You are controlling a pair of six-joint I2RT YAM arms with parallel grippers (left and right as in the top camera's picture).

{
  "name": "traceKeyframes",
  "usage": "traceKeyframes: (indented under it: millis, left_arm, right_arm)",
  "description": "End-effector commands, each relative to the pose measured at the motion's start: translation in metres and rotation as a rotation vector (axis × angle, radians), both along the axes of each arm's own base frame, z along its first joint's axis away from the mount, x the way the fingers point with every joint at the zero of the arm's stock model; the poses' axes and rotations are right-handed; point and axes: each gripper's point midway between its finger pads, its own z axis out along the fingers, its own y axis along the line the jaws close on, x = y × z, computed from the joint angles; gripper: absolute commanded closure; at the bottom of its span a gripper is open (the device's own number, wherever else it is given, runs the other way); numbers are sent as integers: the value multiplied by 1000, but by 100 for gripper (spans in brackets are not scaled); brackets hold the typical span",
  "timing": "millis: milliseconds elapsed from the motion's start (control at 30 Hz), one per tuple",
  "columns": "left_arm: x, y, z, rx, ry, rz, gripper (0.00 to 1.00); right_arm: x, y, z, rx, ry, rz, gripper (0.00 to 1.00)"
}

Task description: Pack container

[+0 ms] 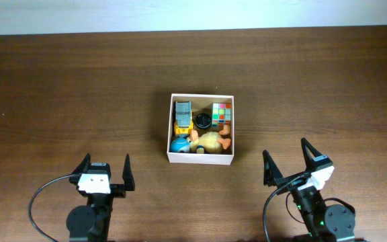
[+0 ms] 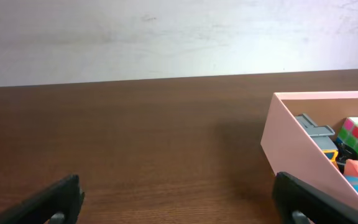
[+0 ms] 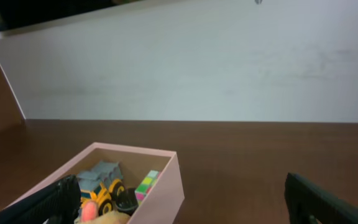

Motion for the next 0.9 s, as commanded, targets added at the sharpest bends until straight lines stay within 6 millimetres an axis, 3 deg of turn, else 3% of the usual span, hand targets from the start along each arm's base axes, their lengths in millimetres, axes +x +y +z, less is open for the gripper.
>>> traceKeyframes:
  millis: [0, 233, 467, 867]
  left_arm:
    - [0, 0, -1, 15, -5, -1, 1]
    - [0, 0, -1, 15, -5, -1, 1]
    - [0, 1, -1, 15, -5, -1, 1]
    - [0, 0, -1, 15, -5, -1, 1]
  right_arm:
    - [1, 4, -20, -11, 23, 18, 1]
    - [5, 0, -51, -51, 102, -5, 1]
    - [5, 0, -51, -170, 65, -8, 1]
    - [6, -4, -52, -184, 66, -27, 1]
